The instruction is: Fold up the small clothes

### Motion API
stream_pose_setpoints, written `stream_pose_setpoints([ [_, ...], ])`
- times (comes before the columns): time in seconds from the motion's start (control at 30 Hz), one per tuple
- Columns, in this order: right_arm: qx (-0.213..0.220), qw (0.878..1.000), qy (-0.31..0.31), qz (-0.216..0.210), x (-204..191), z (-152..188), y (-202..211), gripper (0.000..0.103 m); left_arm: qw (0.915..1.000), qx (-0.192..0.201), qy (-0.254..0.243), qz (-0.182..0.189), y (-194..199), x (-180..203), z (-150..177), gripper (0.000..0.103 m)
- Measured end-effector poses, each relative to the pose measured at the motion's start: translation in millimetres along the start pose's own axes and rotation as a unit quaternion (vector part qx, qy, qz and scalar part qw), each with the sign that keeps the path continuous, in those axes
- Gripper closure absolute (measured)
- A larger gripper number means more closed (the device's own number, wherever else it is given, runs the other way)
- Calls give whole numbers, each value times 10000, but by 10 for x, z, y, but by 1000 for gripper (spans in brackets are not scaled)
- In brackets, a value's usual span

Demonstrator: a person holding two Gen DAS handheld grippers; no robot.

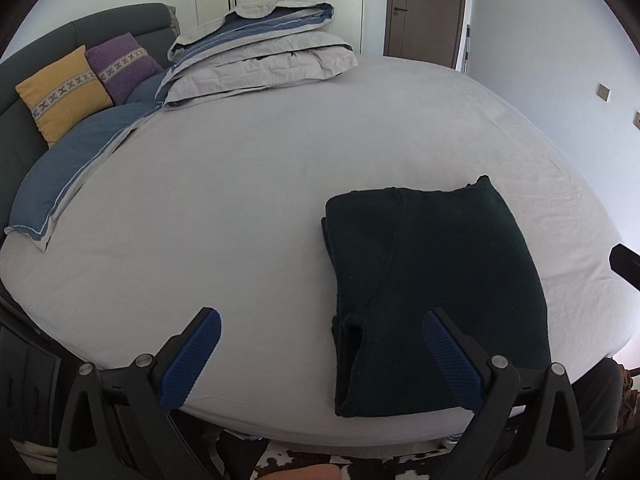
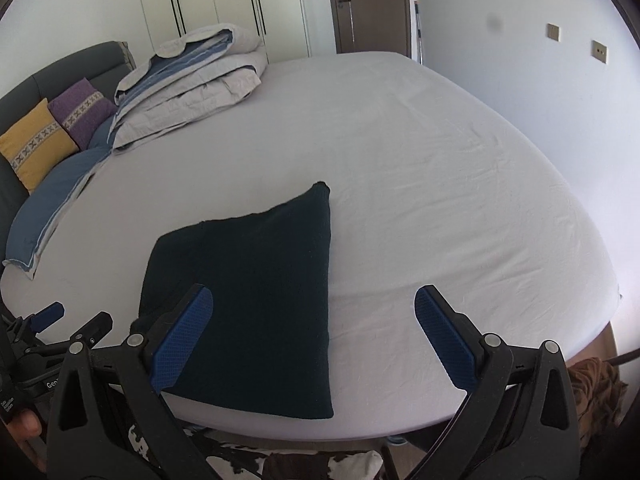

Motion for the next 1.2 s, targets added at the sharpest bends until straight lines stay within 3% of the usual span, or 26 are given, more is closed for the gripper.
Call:
stream_pose_setpoints([
  [0.47, -283, 9992, 260, -80, -177, 102, -206, 0, 9999, -98, 36, 76, -12, 2, -13, 0],
  [1.2, -323, 9989, 328, -71, -241, 96, -237, 0, 9999, -116, 9, 96, -51, 14, -21, 0],
])
Point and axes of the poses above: each gripper's, at about its wrist camera, not at the fingertips, and y roughly against the way its jaws point, x to its right, z to its underside, the point moved 5 cm from there along -y, roughly the way its jaws point, and after that the axes turned 12 degrees about -x, right-handed, at the moved point
